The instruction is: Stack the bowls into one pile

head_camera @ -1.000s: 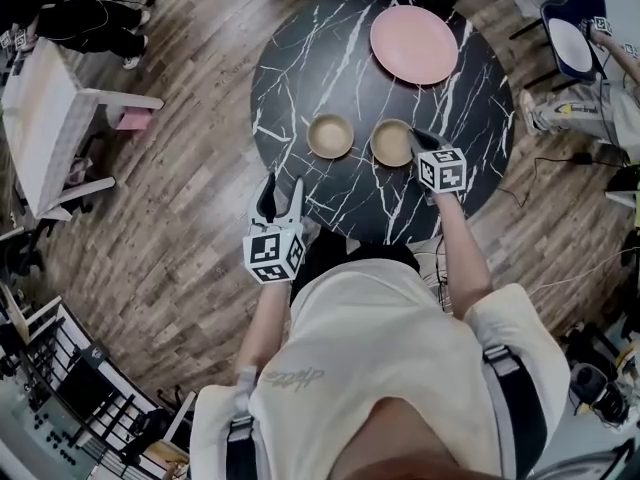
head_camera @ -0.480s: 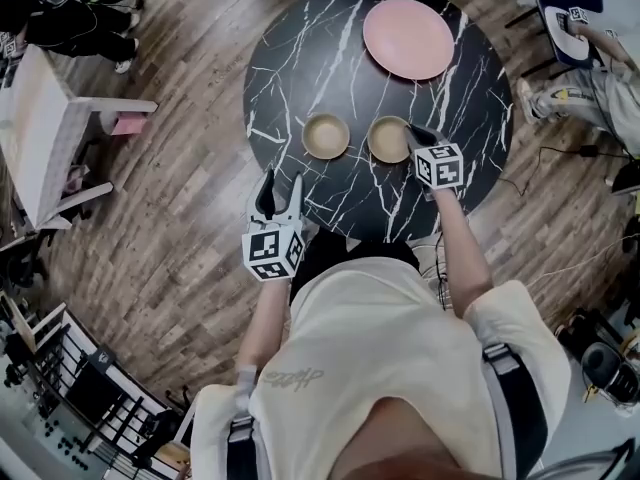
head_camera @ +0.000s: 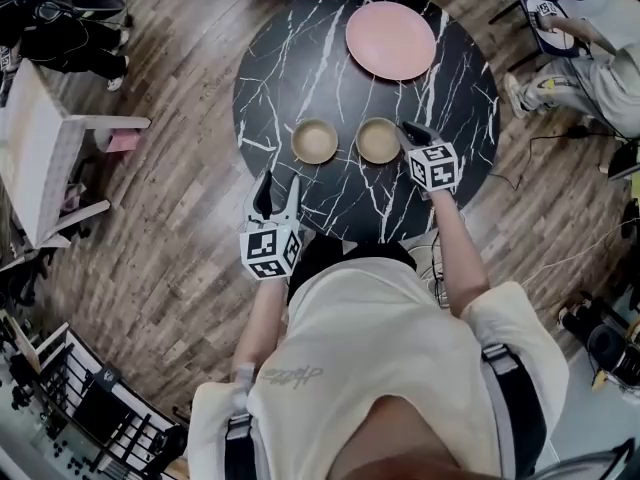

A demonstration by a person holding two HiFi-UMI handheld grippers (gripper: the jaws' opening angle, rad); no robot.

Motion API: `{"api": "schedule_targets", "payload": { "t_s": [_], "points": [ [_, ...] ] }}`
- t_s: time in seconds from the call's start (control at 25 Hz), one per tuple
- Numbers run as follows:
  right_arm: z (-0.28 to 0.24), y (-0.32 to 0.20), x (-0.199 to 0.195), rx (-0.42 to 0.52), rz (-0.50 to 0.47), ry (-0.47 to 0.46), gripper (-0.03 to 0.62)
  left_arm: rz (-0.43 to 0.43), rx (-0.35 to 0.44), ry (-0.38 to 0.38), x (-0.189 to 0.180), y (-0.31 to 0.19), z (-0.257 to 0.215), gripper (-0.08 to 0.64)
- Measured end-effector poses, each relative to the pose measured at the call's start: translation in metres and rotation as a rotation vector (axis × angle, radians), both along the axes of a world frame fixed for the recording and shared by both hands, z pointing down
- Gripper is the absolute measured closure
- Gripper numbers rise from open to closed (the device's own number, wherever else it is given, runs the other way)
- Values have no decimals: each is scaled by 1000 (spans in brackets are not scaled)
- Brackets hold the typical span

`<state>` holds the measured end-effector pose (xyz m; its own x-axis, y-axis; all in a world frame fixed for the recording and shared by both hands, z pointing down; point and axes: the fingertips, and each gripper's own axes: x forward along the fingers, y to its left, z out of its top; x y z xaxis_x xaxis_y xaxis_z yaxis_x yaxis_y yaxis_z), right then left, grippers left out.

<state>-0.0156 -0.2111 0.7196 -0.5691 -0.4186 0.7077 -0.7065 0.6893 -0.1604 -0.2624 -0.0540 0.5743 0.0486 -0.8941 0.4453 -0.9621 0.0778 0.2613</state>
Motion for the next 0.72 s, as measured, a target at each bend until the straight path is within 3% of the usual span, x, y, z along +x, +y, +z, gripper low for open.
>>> {"api": "schedule_targets", "payload": {
  "t_s": [0.32,0.72],
  "points": [
    [-49,30,5,82,-48,-31,534,56,48,-12,15,-13,-14,321],
    [-109,58,27,173,-17,-122,586,97,76,-55,27,-17,-24,321]
  ]
}}
